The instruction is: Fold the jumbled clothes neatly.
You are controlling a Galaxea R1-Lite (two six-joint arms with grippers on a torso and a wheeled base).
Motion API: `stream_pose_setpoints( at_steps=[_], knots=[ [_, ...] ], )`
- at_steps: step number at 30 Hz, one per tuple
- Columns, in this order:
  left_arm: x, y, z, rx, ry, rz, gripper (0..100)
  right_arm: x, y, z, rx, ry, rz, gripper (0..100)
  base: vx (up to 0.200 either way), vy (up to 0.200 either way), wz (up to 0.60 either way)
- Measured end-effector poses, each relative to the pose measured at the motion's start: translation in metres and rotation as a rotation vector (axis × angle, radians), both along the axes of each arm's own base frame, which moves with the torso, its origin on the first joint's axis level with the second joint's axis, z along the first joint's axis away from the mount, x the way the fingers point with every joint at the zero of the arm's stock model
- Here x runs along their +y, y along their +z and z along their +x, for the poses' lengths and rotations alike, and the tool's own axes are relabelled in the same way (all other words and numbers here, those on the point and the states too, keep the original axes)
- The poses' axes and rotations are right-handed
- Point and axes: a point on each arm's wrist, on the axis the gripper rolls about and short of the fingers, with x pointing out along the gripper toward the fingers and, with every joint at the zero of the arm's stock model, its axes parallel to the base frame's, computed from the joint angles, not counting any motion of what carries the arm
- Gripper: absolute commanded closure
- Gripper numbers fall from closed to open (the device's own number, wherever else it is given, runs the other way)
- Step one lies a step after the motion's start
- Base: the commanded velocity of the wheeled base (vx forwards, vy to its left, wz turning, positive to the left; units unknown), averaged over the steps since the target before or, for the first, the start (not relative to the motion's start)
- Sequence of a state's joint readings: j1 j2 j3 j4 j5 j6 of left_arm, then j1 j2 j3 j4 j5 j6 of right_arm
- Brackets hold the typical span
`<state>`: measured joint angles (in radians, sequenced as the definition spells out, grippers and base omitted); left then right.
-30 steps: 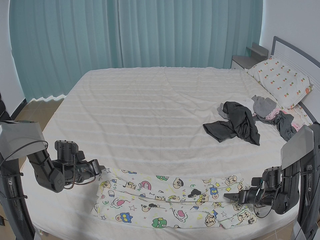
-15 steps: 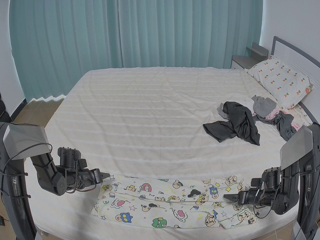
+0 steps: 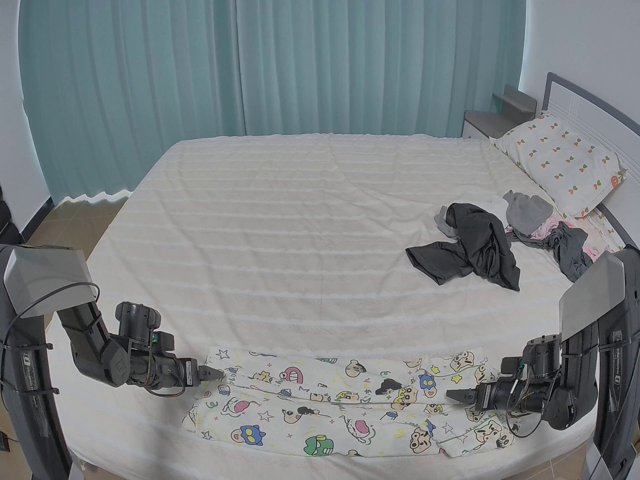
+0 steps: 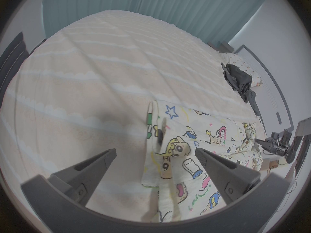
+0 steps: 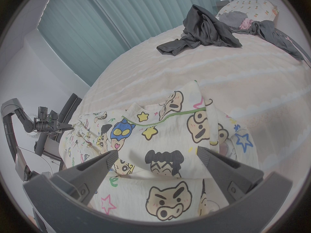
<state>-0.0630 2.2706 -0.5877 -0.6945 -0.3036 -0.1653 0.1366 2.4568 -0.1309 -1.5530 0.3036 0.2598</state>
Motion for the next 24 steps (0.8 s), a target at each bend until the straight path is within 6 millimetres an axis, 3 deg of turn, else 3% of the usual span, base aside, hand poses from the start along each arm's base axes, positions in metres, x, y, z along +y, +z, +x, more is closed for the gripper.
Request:
stream_pose_setpoints(
  at_steps=[8,24],
  knots=[
    [-0.020,-0.002,0.006,0.031,0.019,0.156,0,0.000,-0.001,-0.001,0.005,0.002,-0.003,0,0.000,0.000,0.00],
    [-0.050,-0.008,0.002,0.035,-0.037,0.257,0,-0.001,-0.001,-0.004,0.010,0.015,-0.015,0,0.000,0.000,0.00]
  ],
)
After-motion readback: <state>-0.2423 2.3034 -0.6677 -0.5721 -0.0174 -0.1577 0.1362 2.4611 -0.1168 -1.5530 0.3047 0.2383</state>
